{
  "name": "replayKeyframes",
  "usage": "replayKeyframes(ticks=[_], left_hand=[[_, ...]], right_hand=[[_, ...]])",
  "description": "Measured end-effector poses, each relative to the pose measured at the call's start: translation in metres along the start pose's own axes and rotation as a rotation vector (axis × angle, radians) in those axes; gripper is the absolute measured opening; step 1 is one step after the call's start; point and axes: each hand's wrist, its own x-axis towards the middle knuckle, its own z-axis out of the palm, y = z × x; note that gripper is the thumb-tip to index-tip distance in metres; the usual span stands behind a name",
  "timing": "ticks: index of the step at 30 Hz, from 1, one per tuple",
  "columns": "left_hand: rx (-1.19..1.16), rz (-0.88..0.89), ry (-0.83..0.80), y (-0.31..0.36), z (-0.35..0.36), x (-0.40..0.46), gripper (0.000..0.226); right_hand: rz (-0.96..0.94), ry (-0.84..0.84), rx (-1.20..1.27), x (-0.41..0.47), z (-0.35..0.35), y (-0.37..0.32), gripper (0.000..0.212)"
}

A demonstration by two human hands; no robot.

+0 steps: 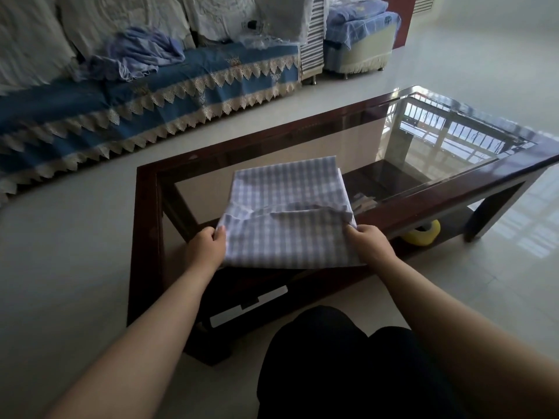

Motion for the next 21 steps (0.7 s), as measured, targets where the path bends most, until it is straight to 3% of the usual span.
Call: replayKeyframes(ticks=[3, 7, 9, 15, 17, 19, 21], left_hand=[[-0.043, -0.012, 0.024, -0.004, 0.003, -0.002, 0.042], [-0.05, -0.036, -0.008, -0.007, 0.005, 0.001, 0.042], [-0.069, -0.024, -0.008, -0.009, 0.005, 0.002, 0.041], [0.015, 0.01, 0.053, -0.005, 0.008, -0.011, 0.024], [0.21, 0.201, 0.159, 0.003, 0.008, -0.014, 0.05], [0.352, 0.495, 0.214, 0.016, 0.01, -0.019, 0.057], [0.366, 0.589, 0.01, 0.028, 0.017, -0.023, 0.049]], right_hand=[[-0.006, 0.012, 0.222, 0.003, -0.001, 0.0, 0.053], [0.061, -0.024, 0.345, 0.01, -0.002, 0.0, 0.05], [0.019, -0.051, 0.286, 0.012, -0.006, -0.002, 0.049], [-0.426, 0.004, -0.083, 0.02, -0.024, -0.008, 0.046], [-0.439, -0.023, -0.266, 0.028, -0.027, -0.012, 0.036], [-0.407, -0.087, -0.315, 0.037, -0.031, -0.012, 0.038], [-0.43, -0.051, -0.286, 0.042, -0.034, -0.014, 0.046]])
